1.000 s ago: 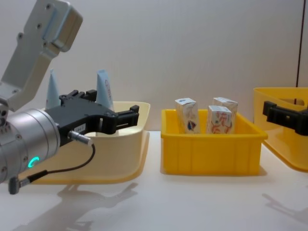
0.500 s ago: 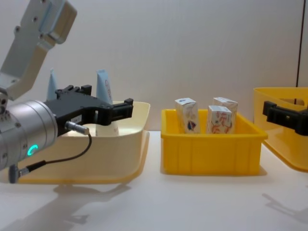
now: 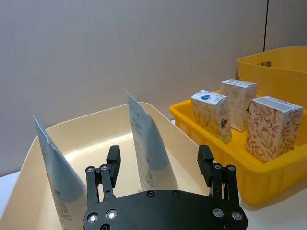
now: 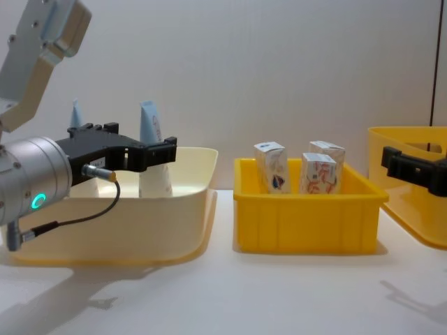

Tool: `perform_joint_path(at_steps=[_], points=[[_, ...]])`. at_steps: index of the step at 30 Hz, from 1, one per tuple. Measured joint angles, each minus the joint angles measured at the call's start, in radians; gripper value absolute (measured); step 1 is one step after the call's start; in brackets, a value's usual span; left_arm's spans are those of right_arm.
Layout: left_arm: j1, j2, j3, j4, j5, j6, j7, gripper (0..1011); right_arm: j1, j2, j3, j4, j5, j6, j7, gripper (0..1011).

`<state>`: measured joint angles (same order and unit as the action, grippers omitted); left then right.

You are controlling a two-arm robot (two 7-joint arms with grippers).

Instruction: Bimanual collaborative sorting of washing and personal care products

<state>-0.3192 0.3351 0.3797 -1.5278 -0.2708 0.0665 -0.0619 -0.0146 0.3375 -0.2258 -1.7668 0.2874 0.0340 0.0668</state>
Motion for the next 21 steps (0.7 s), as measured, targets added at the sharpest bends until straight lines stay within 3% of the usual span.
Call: perform_joint_path(at_steps=[21], points=[[-0.124, -0.069, -0.003, 0.183, -0.024, 0.008, -0.068, 1003, 0.000, 0.000, 0.000, 0.000, 0.000, 0.000, 0.000, 1000]])
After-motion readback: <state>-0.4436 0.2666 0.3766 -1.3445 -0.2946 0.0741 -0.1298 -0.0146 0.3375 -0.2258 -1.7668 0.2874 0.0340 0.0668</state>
